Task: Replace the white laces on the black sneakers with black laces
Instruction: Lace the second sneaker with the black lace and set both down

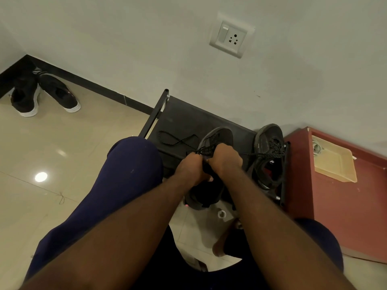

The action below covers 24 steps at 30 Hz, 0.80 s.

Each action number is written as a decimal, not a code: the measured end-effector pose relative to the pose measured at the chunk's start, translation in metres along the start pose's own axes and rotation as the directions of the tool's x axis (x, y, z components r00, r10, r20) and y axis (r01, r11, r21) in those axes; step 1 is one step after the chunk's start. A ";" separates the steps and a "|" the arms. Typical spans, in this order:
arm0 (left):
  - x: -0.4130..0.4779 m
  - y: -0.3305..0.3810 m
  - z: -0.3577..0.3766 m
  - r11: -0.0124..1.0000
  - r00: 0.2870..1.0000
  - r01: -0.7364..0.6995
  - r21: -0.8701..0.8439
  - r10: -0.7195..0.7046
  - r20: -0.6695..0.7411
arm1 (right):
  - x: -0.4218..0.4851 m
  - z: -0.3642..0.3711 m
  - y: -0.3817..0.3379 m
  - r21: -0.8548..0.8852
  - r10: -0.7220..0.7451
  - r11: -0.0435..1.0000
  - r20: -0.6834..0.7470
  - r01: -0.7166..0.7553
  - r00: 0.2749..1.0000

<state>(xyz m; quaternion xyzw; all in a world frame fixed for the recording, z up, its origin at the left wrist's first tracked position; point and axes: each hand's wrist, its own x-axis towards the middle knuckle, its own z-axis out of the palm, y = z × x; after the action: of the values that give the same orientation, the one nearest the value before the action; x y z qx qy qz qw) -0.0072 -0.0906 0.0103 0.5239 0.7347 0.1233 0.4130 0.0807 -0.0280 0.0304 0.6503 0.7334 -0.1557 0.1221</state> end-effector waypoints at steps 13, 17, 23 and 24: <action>0.002 -0.006 0.001 0.999 1.000 -0.026 -0.043 0.026 0.011 | -0.006 -0.016 0.033 0.431 -0.236 0.892 0.192 0.134 0.953; 0.008 -0.007 0.003 1.000 1.000 -0.019 -0.019 0.019 0.008 | -0.029 -0.021 0.045 0.742 -0.272 0.669 0.185 0.047 0.944; 0.011 -0.010 0.005 1.000 1.000 0.005 -0.015 -0.005 0.022 | -0.046 -0.033 0.045 0.859 -0.264 0.481 -0.050 0.177 0.963; 0.012 -0.011 0.005 1.000 1.000 0.005 -0.016 -0.005 0.024 | -0.049 -0.036 0.042 0.899 -0.305 0.404 -0.040 0.167 0.952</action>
<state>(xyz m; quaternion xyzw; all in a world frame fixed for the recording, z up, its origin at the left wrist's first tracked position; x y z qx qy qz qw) -0.0121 -0.0862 -0.0048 0.5202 0.7300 0.1221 0.4262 0.1296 -0.0546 0.0799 0.4940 0.6144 -0.5765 -0.2148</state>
